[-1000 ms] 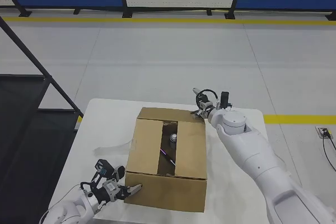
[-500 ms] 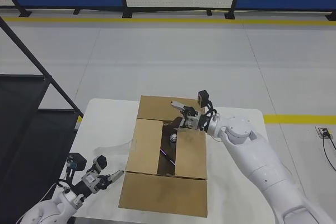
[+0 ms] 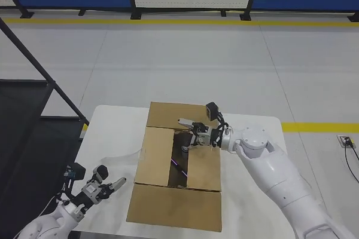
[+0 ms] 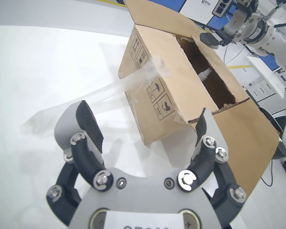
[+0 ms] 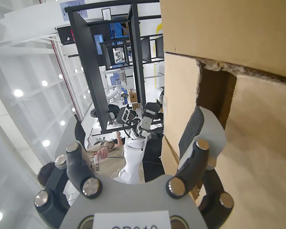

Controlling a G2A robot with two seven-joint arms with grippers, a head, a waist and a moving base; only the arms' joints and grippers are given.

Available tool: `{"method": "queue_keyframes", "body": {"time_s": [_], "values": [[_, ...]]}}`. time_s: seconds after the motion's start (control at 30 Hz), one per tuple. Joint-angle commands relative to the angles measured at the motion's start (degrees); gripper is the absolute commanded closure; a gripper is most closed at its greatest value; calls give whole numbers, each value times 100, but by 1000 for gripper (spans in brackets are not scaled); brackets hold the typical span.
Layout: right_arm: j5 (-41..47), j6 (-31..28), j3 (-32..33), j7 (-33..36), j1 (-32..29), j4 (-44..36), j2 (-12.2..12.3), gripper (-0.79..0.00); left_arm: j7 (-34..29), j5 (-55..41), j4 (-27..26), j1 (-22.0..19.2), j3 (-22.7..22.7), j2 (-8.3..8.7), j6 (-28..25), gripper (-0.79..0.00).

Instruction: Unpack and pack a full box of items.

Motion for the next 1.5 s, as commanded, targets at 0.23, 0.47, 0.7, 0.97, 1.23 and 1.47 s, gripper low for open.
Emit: {"method": "queue_keyframes", "body": {"time_s": [0.23,0.47,0.7,0.97,1.23,1.47], "values": [[-624,309,-446,40,43,-120,-117,-785,529,-80,-147,128,0,-33,11,-785],[-785,309,-797,-189,159,69,-321,-785,788,-23,-286,268,35,-52,-116,-785],[-261,-122,-801,147,318,555,-503,-785,924,91,-372,392,37,-61,-219,-785],[403,-621,-541,592,449,979,-597,-785,1020,260,-578,544,51,-66,-421,-785],[704,-784,-532,748,614,995,-750,-785,817,999,-1028,656,150,-51,-531,-785],[851,-1021,-664,529,754,1057,-968,-785,1062,1752,-1173,533,589,-120,272,-785]]}}
